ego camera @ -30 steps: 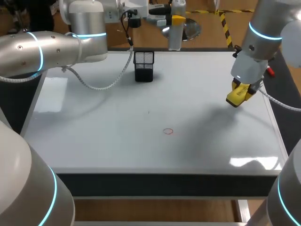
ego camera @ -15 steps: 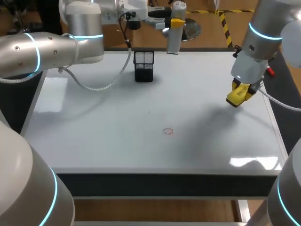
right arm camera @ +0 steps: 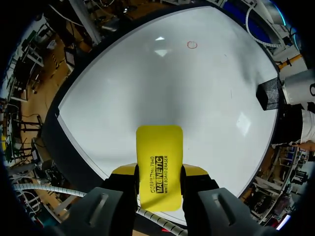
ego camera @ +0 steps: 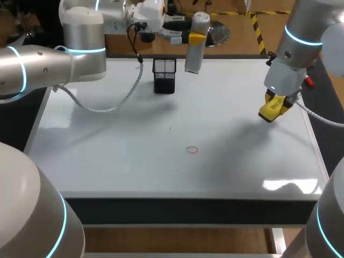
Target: Pick up the inspection probe, press it on each red-marked spot on the whiteboard one by one, put down the probe, pick up the eraser, and wipe off all the red marks.
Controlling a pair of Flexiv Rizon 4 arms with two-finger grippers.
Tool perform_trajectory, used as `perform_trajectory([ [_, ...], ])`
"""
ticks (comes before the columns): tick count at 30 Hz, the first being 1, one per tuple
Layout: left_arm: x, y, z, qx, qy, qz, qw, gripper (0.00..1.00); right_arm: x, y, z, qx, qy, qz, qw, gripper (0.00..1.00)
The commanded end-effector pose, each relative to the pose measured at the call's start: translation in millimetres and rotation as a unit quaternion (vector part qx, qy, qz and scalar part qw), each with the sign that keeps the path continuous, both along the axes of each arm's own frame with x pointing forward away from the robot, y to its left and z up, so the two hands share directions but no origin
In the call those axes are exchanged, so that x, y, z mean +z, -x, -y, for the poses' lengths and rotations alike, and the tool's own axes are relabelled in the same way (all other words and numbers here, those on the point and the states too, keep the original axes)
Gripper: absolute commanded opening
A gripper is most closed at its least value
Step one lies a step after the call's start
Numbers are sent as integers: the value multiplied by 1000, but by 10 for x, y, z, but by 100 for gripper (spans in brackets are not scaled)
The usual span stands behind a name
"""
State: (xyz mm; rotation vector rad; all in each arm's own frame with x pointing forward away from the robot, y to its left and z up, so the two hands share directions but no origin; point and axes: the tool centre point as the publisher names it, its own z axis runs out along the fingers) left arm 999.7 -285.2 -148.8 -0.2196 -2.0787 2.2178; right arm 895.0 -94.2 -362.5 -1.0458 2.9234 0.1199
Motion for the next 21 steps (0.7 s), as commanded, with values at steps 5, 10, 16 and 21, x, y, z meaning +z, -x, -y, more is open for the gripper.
perform_trajectory([
  [5, 6, 601, -79, 7, -5, 6, 1000, 0, 4, 0, 5, 1, 2, 0, 1000, 0],
  [10, -35, 919, -123, 2, 0, 6, 1000, 0, 4, 0, 5, 1, 2, 0, 1000, 0],
  [16, -152, 1296, -151, -4, -2, -1, 1000, 0, 4, 0, 5, 1, 2, 0, 1000, 0],
  [21, -235, 1567, -171, -16, -4, -8, 1000, 0, 4, 0, 5, 1, 2, 0, 1000, 0],
])
